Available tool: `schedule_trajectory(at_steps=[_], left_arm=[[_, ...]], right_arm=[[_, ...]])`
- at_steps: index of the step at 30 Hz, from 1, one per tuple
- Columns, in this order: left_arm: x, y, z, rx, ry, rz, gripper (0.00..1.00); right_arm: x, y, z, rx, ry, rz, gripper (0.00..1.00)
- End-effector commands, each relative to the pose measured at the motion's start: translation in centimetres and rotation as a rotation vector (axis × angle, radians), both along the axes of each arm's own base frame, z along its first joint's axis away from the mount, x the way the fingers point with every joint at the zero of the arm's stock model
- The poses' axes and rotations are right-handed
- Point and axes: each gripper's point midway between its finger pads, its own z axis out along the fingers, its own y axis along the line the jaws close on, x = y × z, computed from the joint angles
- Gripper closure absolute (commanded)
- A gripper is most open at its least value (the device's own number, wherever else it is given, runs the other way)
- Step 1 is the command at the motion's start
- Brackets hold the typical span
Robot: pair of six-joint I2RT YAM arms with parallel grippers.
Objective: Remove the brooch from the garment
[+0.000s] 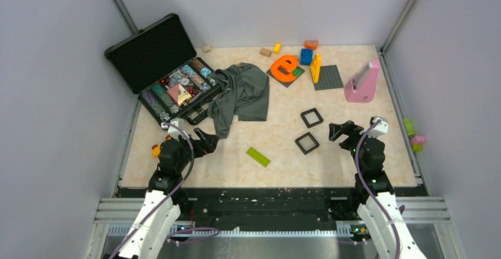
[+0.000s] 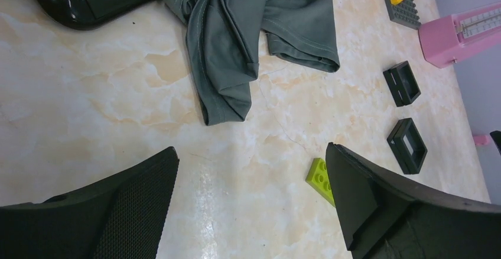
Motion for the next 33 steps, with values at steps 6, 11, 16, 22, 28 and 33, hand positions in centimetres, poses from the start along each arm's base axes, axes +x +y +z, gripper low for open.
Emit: schedule_trajectory(at_steps=[6, 11, 16, 22, 28, 33], left_arm=[[0.7, 0.5, 2.8, -0.009, -0.114, 0.036, 0.01], [0.4, 0.1, 3.0, -0.010, -0.129, 0.008, 0.03], [0.3, -0.2, 2.9, -0.010, -0.128, -0.017, 0.04], [0.2, -0.6, 2.9, -0.021, -0.121, -0.035, 0.02], [0.2, -0.7, 2.9, -0.021, -0.122, -0.043, 0.02], [0.2, -0.7, 3.0, -0.023, -0.127, -0.044, 0.02]], right_arm=[[0.3, 1.0, 1.3, 0.017, -0.065, 0.048, 0.06], [0.4, 5.7, 3.2, 0.037, -0.110, 0.305, 0.01], [2.3, 8.7, 3.7, -0.034, -0.003, 0.336, 0.01], [5.8, 13.0, 5.2, -0.046, 0.004, 0.371, 0.03], [9.5, 17.1, 2.6, -0.214, 0.126, 0.382, 0.08], [11.7, 21.9, 1.1, -0.305, 0.209, 0.437, 0.17]])
